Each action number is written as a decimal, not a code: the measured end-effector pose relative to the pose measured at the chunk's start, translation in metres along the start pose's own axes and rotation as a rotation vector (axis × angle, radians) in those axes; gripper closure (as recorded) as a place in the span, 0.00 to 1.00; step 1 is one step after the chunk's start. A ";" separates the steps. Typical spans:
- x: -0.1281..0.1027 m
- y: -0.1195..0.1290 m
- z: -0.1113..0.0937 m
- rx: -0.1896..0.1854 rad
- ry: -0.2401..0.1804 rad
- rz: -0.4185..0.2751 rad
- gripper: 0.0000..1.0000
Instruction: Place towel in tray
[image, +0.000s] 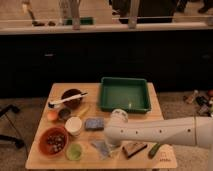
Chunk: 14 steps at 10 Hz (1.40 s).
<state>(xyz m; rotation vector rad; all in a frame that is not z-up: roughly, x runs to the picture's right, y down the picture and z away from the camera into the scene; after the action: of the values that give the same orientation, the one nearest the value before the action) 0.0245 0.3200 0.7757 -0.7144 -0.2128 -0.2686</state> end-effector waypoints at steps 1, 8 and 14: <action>0.000 -0.001 0.000 0.000 -0.001 -0.003 0.80; 0.001 0.001 -0.005 0.016 -0.012 -0.009 1.00; 0.001 0.003 -0.024 0.082 -0.050 -0.012 1.00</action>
<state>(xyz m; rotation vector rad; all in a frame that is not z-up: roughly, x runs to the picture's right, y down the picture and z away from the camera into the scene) 0.0289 0.3057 0.7565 -0.6391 -0.2743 -0.2521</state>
